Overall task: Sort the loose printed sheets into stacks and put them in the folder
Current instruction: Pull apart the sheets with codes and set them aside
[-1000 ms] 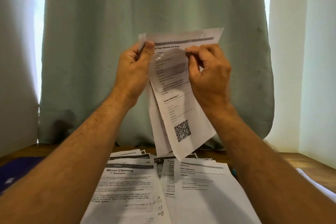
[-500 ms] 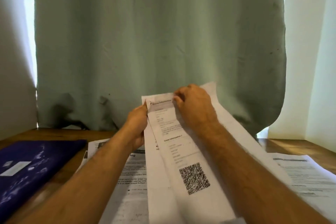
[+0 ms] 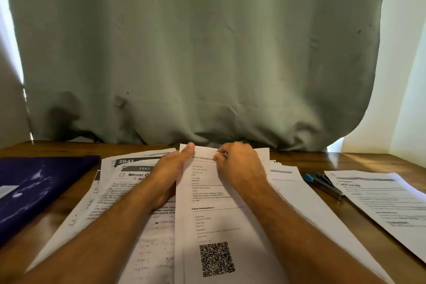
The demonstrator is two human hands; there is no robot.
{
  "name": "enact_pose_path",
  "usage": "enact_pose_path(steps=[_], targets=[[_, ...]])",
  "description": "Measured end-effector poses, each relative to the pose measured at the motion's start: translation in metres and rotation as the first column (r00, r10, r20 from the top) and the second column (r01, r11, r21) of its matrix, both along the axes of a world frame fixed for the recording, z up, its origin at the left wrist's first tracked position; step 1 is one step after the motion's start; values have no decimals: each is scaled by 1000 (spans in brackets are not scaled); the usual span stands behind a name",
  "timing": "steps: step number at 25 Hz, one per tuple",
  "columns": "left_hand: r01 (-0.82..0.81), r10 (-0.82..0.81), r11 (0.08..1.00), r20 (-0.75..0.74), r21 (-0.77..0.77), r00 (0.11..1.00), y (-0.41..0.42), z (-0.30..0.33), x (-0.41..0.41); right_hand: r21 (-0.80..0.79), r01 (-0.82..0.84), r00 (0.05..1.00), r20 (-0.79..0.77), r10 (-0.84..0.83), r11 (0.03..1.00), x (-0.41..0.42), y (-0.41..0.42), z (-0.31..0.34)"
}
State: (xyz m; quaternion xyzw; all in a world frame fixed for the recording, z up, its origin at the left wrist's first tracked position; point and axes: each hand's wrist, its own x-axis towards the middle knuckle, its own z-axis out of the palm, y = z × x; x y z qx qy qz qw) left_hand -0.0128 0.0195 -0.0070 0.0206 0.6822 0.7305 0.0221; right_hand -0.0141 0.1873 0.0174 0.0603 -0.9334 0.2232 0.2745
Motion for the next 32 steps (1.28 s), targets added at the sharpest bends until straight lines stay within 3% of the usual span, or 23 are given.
enact_pose_path(steps=[14,24,32], targets=[[-147,139,988,-151,-38,979,14,-1,14,-124,-2,1000,-28,-2,992,3,3,-2],[-167,163,986,-144,-16,976,13,-3,14,-76,-40,987,-160,27,996,7,2,-7],[-183,180,983,-144,-11,973,15,-3,13,14,-39,994,-98,40,999,8,0,-7]])
